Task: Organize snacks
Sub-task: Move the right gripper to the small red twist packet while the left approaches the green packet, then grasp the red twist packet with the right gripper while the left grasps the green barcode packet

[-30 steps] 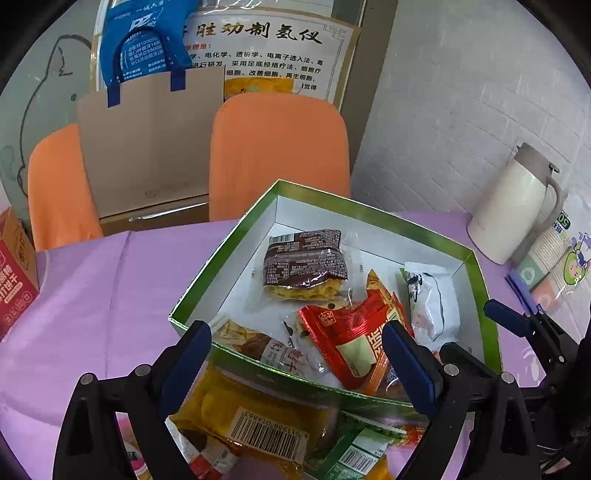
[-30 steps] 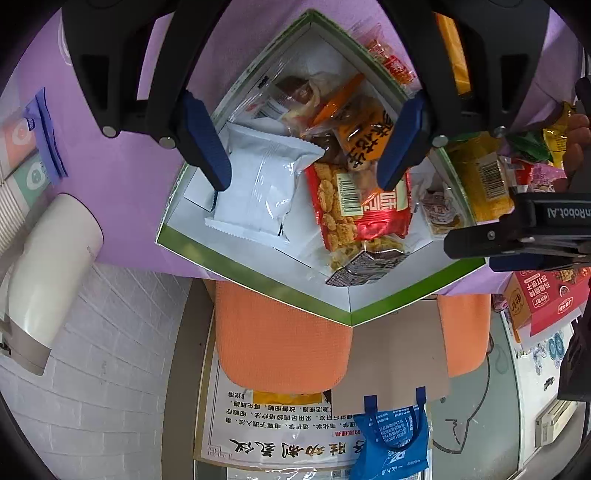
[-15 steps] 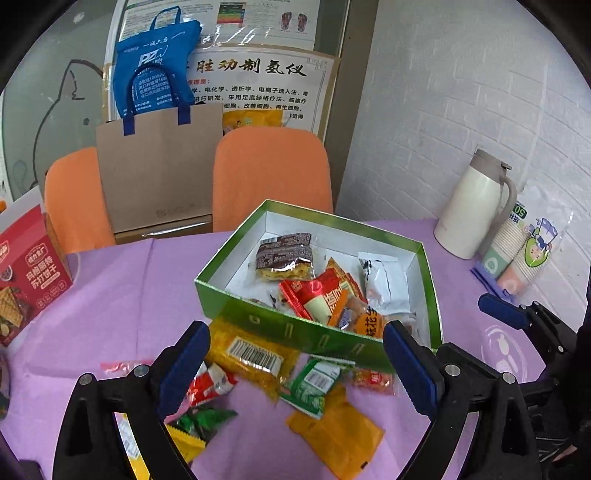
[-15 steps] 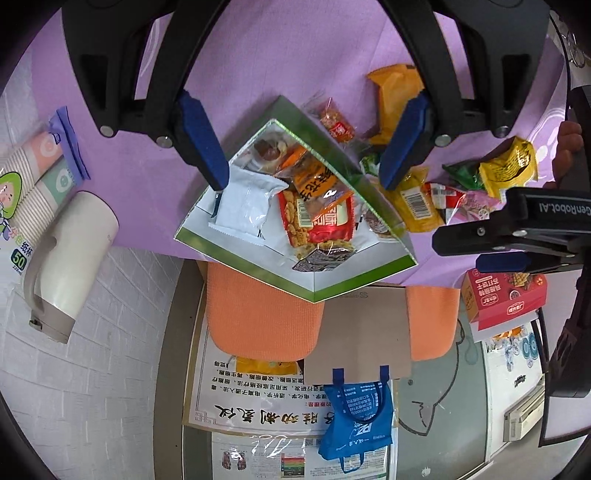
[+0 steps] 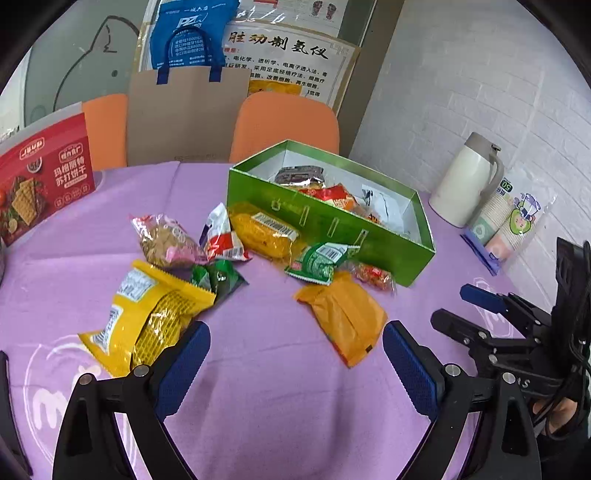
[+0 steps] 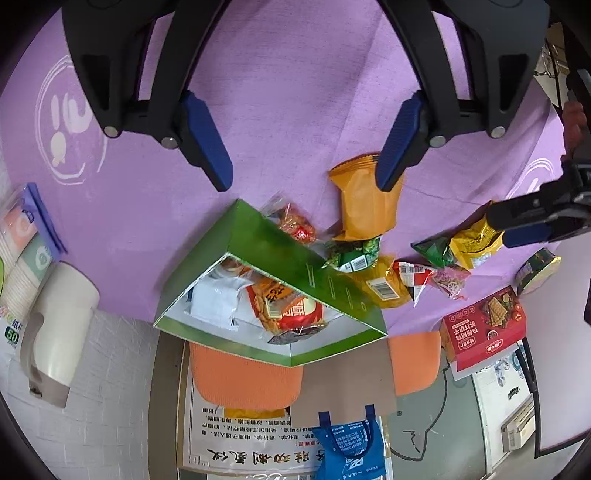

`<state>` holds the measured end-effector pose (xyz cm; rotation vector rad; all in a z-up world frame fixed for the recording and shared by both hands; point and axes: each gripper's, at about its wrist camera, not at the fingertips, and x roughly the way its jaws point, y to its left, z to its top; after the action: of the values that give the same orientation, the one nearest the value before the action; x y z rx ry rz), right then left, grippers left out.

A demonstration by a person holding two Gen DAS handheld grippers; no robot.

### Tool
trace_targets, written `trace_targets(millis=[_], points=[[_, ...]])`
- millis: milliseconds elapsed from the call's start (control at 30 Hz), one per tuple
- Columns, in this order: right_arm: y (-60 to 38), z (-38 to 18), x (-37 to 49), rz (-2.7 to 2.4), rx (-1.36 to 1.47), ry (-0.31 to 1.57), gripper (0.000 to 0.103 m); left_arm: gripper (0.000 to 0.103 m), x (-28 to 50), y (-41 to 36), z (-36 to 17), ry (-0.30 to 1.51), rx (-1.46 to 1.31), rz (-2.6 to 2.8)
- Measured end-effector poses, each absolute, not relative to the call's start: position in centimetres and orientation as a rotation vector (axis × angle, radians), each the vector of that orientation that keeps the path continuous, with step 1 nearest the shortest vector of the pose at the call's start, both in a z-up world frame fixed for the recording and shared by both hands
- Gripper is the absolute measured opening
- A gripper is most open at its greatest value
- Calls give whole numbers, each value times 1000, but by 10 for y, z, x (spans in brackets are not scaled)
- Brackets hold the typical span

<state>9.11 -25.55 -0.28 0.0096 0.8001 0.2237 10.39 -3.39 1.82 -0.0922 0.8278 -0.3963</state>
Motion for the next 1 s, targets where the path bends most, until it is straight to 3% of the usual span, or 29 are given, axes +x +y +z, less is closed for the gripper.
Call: trace_targets(millis=[167, 200, 600, 933, 1000], points=[[-252, -21, 117, 230, 88, 850, 35, 96, 93, -15, 1, 858, -106, -390], [-252, -23, 124, 221, 93, 854, 33, 96, 91, -9, 0, 859, -118, -388], [-243, -45, 178, 197, 67, 886, 29, 96, 104, 25, -3, 854, -189, -376], [-244, -46, 163, 240, 39, 904, 30, 95, 163, -39, 9, 851, -174, -517], [-247, -48, 167, 242, 58, 910, 30, 89, 176, -58, 8, 855, -134, -536]])
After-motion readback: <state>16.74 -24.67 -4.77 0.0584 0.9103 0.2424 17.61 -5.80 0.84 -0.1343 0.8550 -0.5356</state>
